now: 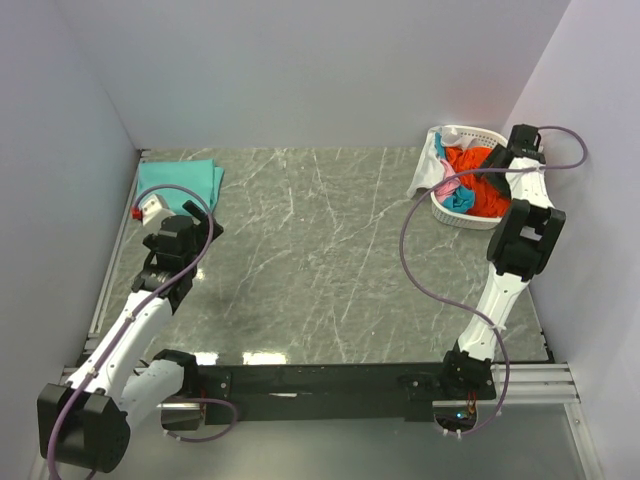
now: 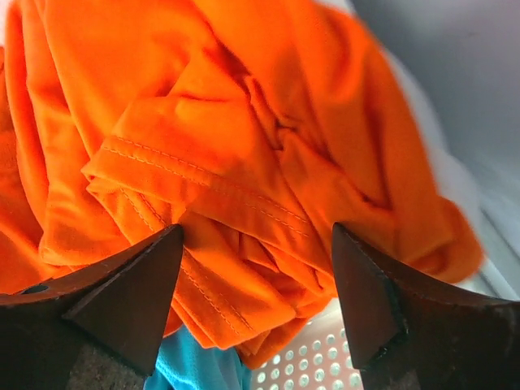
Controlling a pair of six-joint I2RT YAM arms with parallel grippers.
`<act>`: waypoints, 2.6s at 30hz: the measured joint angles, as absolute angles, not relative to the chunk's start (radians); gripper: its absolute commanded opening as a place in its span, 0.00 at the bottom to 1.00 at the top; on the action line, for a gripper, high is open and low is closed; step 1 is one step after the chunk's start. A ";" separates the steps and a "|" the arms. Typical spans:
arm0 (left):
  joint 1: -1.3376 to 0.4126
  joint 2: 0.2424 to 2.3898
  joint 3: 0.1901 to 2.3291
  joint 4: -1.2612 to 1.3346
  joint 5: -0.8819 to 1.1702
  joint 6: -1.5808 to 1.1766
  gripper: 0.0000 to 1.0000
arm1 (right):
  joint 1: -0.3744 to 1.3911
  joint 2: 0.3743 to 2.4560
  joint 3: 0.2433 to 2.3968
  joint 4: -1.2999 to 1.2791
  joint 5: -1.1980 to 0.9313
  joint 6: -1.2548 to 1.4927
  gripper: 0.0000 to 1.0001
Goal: Fold and stack the t-shirts
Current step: Grab the tshirt from the pile, then move the tshirt to the center of the board
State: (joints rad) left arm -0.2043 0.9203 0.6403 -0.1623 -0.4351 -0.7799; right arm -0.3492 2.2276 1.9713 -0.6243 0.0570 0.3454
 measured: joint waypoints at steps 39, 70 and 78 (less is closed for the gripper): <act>-0.204 0.946 0.645 -0.165 -0.408 -0.780 0.99 | -0.316 1.586 1.396 -0.180 -0.127 0.344 0.00; -0.202 0.797 0.713 -0.305 -0.310 -0.822 0.99 | 0.543 1.362 1.957 -0.228 -0.286 0.230 0.00; -0.202 0.739 0.713 -0.385 -0.312 -0.887 0.99 | 0.545 1.238 1.484 -0.121 -0.157 0.332 0.01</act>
State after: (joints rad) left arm -0.2024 0.7391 0.7128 -0.3851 -0.3119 -0.8867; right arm 0.5453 1.2385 1.4841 -0.1207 -0.1574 0.3321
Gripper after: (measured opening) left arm 0.995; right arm 0.027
